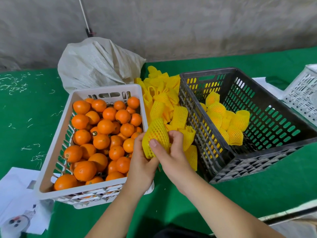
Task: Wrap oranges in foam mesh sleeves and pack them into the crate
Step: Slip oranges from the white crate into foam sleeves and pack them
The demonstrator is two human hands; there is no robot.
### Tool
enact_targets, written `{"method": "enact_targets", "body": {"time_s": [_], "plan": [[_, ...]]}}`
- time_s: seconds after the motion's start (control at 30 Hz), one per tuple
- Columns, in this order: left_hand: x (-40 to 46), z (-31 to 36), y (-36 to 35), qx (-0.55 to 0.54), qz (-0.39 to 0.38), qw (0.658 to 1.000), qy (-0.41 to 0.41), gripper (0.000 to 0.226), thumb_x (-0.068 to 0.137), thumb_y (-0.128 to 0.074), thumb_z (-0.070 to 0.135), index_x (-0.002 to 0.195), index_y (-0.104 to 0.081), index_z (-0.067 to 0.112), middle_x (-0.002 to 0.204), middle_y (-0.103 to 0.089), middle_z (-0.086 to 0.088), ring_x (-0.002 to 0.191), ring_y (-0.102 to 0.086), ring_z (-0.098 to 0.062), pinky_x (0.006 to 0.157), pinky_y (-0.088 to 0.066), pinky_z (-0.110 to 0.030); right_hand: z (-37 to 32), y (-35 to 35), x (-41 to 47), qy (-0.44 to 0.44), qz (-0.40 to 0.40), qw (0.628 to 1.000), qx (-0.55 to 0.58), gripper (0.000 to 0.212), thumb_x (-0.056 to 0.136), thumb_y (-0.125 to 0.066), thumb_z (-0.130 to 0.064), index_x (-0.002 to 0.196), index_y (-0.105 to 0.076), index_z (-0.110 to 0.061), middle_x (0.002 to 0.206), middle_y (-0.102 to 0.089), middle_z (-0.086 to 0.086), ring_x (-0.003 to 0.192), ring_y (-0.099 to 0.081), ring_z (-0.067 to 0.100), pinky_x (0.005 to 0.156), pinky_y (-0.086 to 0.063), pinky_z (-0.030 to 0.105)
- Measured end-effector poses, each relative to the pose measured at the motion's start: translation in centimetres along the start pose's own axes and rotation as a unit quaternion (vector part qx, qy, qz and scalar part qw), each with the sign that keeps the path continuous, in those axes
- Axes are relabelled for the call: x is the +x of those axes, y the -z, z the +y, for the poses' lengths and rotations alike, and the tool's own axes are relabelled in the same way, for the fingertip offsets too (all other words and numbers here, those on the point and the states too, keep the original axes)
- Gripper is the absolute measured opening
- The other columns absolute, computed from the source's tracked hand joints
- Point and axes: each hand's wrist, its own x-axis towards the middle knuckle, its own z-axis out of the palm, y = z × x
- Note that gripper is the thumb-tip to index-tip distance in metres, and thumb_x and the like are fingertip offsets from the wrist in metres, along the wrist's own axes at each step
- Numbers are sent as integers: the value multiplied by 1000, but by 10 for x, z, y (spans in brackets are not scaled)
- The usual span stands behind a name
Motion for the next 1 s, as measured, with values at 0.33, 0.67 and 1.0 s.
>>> {"method": "enact_targets", "body": {"time_s": [0.33,0.67,1.0], "plan": [[2,-3,-3,17,22,999,27,86,93,-79,8,142,-31,59,132,-62,23,121,-66,-8,94,-57,-23,1,13,10,-16,-89,994,-67,98,78,-88,-27,148,-24,-54,142,-44,-25,125,-49,-8,89,-48,10],[-1,2,-5,-49,22,998,17,92,93,-69,10,159,-12,41,91,-58,-18,87,-62,-19,90,-52,-18,-32,127,110,-72,259,963,30,112,81,-81,-6,151,-8,-56,132,-53,7,98,-66,18,67,-57,31],[2,5,2,-32,7,997,63,80,91,-69,31,157,-25,45,97,-62,-13,84,-63,-13,81,-54,-21,-1,120,122,33,190,909,-368,89,87,-65,-48,157,-10,-44,166,9,-17,146,-35,27,87,-55,28]]}}
